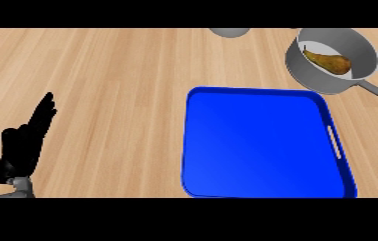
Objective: Pick the pear from the tray and place it in the pot
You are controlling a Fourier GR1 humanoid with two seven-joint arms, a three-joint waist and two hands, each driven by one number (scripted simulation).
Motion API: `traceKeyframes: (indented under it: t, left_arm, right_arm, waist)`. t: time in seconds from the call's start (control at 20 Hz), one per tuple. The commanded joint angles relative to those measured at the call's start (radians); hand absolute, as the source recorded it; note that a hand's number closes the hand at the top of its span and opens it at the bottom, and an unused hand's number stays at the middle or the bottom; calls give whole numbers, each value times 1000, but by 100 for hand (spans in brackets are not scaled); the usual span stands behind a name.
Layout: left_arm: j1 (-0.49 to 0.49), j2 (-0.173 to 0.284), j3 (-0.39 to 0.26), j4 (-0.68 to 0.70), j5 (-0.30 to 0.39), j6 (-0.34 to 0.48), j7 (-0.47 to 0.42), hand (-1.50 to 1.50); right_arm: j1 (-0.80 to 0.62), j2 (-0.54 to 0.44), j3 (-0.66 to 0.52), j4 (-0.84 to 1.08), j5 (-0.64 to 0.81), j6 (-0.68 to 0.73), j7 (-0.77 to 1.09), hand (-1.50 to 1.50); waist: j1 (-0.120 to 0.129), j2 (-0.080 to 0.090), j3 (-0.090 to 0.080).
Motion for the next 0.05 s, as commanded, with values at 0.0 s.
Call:
traceKeyframes:
  t: [0.0]
  left_arm:
    - [54,-19,4,-33,-4,14,-12,0]
  right_arm:
    - [125,-16,-43,-87,-97,102,-33,-150]
  waist:
    - [-16,-8,-1]
